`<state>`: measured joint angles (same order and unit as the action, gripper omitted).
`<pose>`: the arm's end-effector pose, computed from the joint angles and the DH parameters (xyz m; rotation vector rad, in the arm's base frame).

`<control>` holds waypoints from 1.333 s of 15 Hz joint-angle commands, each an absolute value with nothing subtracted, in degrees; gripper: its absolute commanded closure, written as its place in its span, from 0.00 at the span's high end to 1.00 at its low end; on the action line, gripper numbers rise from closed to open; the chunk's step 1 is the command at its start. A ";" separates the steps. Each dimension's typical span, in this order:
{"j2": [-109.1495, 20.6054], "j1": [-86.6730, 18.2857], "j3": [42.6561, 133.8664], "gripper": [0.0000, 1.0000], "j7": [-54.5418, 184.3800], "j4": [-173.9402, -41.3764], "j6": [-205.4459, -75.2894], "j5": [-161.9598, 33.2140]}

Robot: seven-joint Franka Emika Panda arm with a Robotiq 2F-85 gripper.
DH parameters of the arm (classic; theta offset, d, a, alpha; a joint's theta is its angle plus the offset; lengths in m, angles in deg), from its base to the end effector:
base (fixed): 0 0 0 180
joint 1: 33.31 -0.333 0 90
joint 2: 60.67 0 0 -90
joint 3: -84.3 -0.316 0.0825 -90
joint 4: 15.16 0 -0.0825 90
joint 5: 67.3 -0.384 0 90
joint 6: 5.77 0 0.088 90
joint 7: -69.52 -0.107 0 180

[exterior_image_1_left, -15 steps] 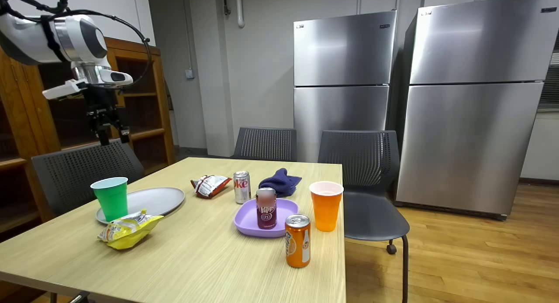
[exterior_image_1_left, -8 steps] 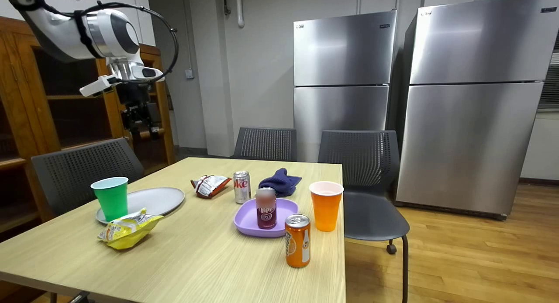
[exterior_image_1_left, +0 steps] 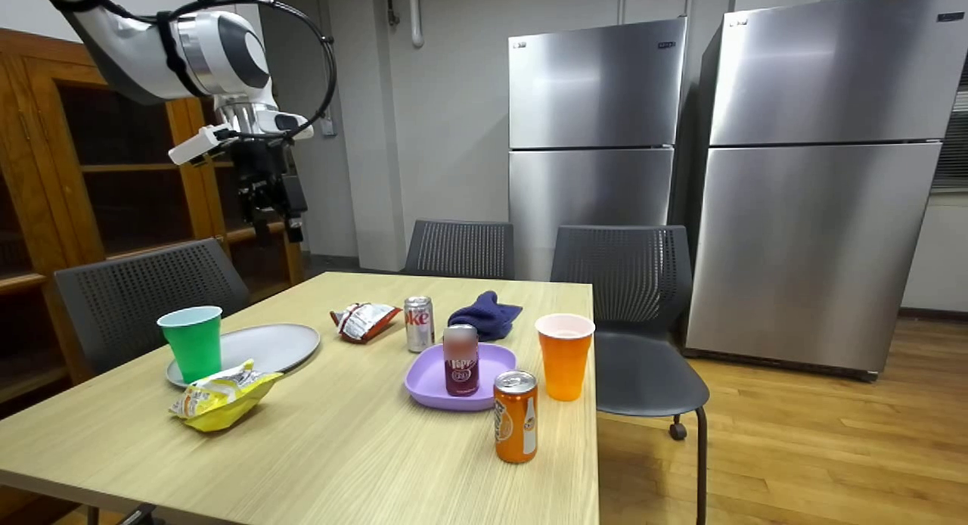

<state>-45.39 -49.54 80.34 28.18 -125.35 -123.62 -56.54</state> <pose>0.5643 0.1951 0.3437 2.9251 -0.3995 -0.0596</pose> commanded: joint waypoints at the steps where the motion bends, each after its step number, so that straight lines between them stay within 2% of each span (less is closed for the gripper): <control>1: -45.41 -48.97 79.69 1.00 28.07 -125.30 -123.47 -56.38; 4: -44.50 -48.90 80.11 1.00 27.40 -124.76 -123.81 -55.74; 12: -32.53 -46.66 85.44 1.00 25.28 -118.13 -125.19 -55.27; 20: -24.56 -44.42 88.03 1.00 27.87 -111.97 -134.72 -57.01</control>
<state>-26.93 -45.00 87.73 26.82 -115.42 -132.84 -56.08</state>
